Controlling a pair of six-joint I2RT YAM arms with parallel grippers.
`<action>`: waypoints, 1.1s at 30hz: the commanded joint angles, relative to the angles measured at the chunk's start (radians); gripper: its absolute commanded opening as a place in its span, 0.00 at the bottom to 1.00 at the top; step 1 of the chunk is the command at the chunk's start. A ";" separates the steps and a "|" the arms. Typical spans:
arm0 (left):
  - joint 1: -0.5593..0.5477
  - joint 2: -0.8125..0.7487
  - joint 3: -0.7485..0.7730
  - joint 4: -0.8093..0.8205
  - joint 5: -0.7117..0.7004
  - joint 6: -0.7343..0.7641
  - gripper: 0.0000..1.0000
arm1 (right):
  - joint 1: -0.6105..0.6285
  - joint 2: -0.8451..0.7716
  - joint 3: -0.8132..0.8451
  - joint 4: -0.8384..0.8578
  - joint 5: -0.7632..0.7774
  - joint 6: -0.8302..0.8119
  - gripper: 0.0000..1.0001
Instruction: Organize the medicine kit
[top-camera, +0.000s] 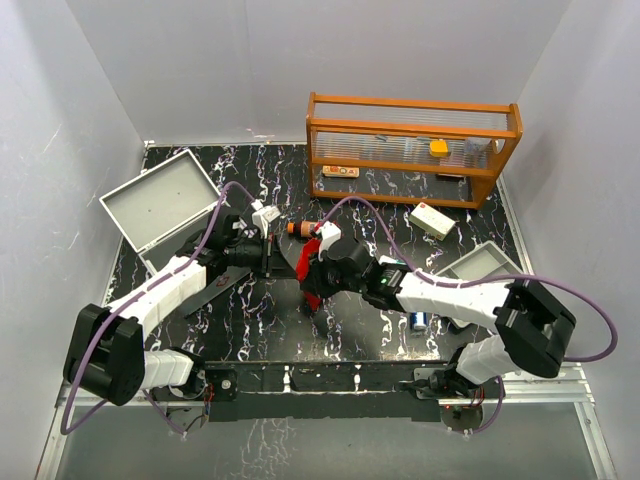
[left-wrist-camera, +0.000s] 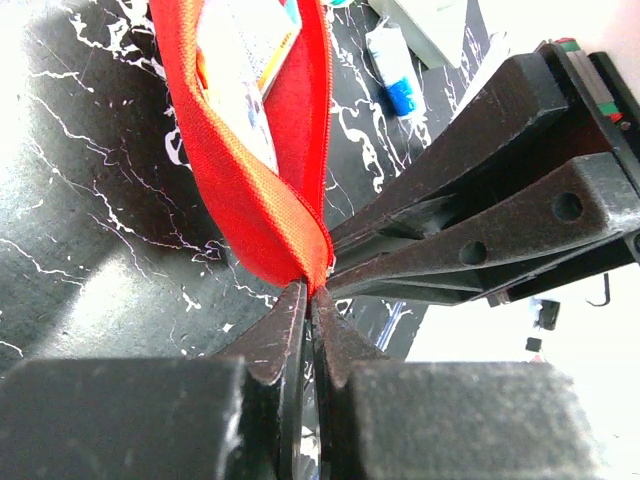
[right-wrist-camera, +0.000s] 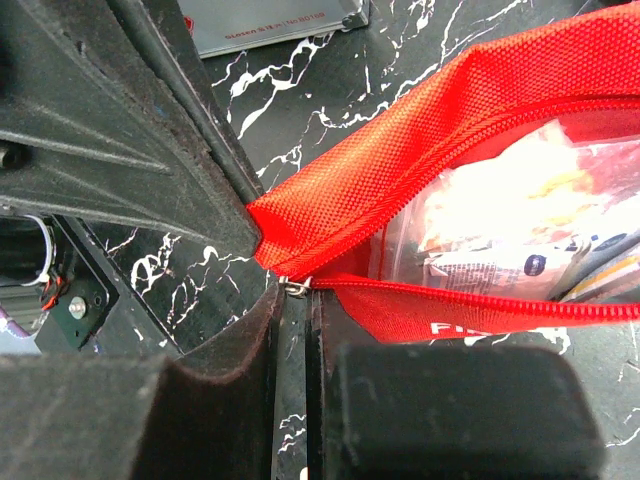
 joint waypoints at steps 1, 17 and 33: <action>0.007 -0.009 0.047 -0.104 0.007 0.128 0.00 | -0.008 -0.052 0.031 -0.087 0.031 -0.088 0.00; 0.006 -0.039 0.089 -0.216 0.167 0.323 0.00 | -0.071 0.050 0.233 -0.354 -0.009 -0.214 0.00; 0.007 -0.040 0.077 -0.199 0.197 0.301 0.00 | -0.131 0.066 0.245 -0.342 -0.037 -0.168 0.00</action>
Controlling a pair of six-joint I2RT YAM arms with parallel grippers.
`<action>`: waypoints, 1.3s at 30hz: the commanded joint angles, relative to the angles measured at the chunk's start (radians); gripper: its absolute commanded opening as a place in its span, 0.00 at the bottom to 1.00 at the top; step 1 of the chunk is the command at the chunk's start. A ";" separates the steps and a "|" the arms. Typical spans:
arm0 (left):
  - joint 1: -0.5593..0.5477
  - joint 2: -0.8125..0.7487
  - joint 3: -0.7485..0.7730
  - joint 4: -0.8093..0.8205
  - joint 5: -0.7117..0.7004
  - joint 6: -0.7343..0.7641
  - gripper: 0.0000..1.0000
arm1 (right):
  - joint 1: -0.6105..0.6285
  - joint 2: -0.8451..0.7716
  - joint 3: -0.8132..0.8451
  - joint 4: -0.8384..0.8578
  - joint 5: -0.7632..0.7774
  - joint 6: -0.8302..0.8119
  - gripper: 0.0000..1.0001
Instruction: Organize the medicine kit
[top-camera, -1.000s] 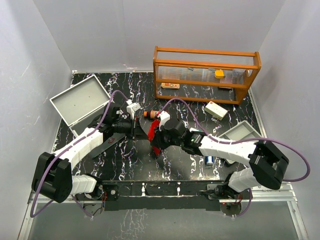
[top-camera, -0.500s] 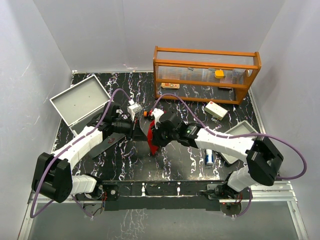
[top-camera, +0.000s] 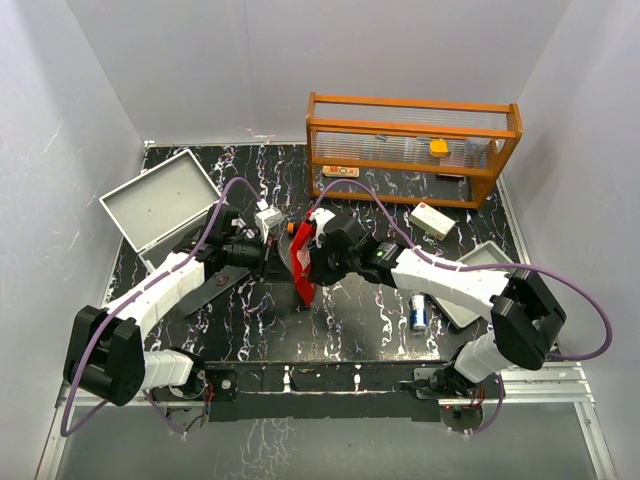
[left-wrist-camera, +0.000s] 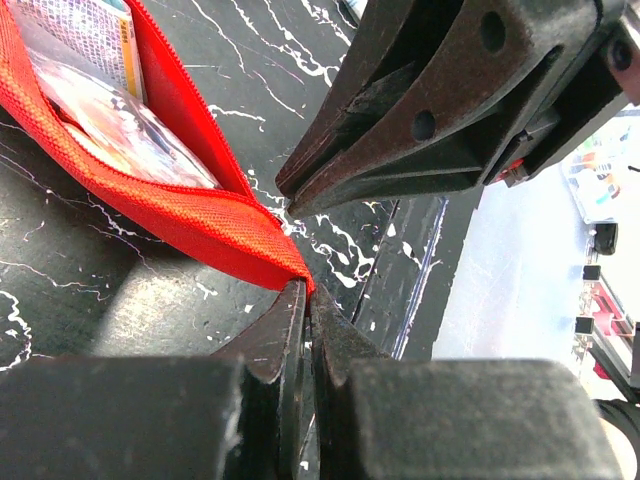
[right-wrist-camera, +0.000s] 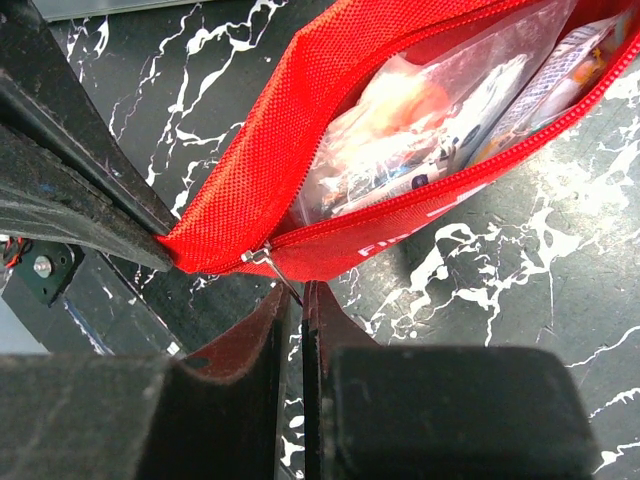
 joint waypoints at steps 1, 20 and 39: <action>0.005 -0.036 0.018 -0.042 0.104 -0.001 0.00 | -0.043 -0.003 0.017 0.021 0.009 -0.046 0.00; 0.005 -0.023 0.030 -0.044 0.157 -0.017 0.00 | -0.043 -0.014 -0.045 0.150 0.264 0.092 0.00; 0.005 -0.026 0.017 -0.063 0.175 -0.015 0.00 | -0.046 0.004 -0.014 0.084 0.455 0.211 0.00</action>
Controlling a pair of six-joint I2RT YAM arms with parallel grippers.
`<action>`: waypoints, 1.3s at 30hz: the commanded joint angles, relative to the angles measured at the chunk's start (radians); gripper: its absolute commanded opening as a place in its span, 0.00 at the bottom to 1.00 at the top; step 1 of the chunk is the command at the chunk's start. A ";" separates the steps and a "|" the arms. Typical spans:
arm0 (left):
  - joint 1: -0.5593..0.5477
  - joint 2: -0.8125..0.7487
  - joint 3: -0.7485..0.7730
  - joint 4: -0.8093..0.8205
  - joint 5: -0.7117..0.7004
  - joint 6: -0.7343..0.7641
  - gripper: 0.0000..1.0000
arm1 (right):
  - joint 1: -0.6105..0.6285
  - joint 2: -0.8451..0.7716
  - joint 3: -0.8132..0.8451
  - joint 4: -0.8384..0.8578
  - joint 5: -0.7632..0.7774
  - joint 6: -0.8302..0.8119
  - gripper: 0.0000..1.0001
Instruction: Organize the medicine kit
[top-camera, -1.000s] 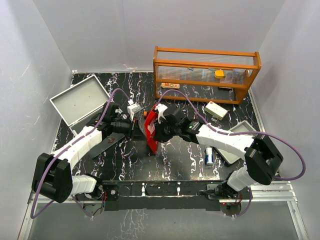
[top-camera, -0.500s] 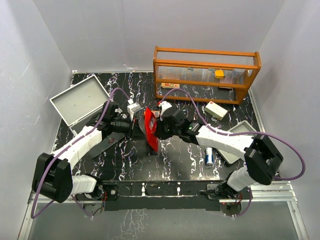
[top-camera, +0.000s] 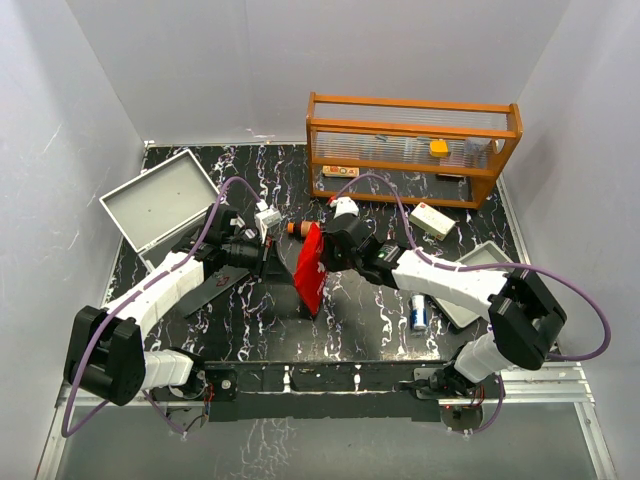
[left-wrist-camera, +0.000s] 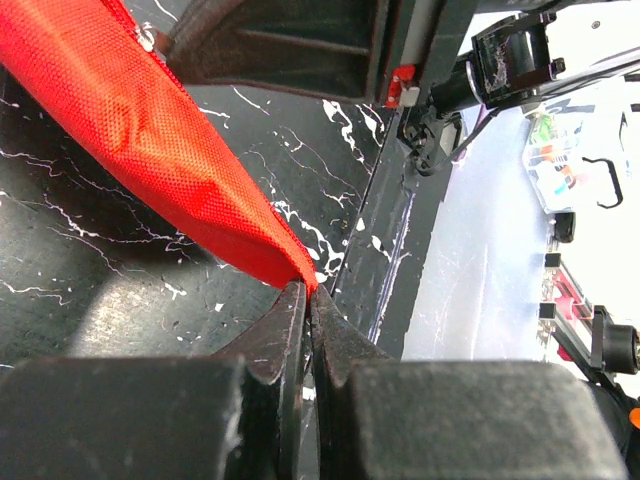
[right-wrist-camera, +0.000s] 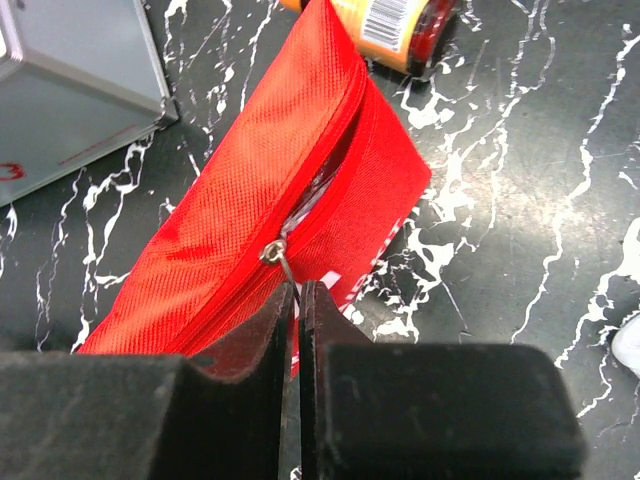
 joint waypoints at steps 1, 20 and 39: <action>-0.006 -0.027 0.013 -0.049 0.097 0.000 0.00 | -0.030 0.008 0.030 -0.009 0.153 0.027 0.00; -0.006 -0.039 0.004 -0.055 0.103 0.010 0.00 | -0.166 0.073 0.104 -0.032 0.077 -0.110 0.00; -0.015 -0.017 0.100 -0.125 0.081 0.118 0.00 | -0.273 -0.125 0.045 0.002 -0.309 -0.234 0.57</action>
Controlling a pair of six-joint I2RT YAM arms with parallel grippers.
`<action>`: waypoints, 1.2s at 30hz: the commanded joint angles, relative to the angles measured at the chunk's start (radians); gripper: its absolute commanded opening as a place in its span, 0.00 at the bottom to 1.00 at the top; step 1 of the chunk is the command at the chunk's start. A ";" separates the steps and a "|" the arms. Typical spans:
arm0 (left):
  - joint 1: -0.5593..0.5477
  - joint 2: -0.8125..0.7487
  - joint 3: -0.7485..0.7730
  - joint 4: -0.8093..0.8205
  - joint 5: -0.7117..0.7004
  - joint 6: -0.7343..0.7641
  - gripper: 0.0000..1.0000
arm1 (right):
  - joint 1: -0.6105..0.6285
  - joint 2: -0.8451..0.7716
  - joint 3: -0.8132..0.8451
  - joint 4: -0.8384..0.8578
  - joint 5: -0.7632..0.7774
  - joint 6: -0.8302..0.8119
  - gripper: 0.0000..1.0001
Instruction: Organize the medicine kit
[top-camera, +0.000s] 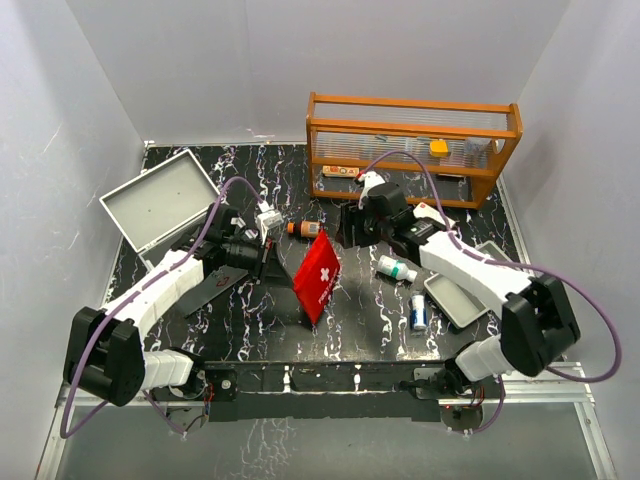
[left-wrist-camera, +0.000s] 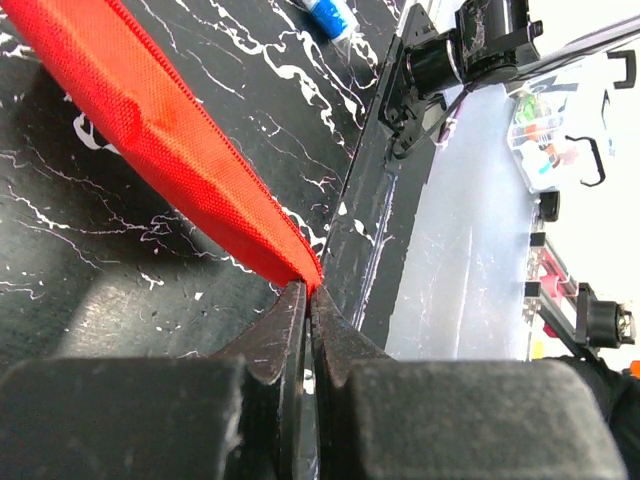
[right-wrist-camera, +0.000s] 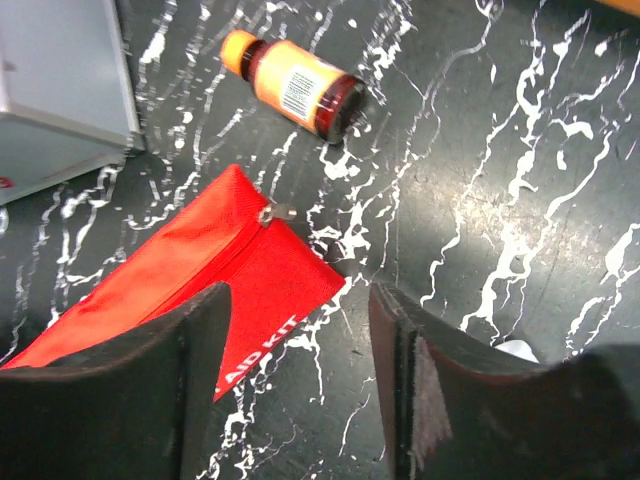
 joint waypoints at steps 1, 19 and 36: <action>-0.019 -0.015 0.100 -0.056 0.038 0.111 0.00 | 0.000 -0.096 0.020 0.046 -0.066 -0.039 0.60; -0.066 0.025 0.359 -0.368 0.066 0.794 0.00 | -0.008 -0.180 -0.014 0.252 -0.445 -0.463 0.67; -0.180 0.063 0.457 -0.604 -0.317 0.850 0.00 | -0.010 -0.146 -0.090 0.312 -0.828 -0.634 0.68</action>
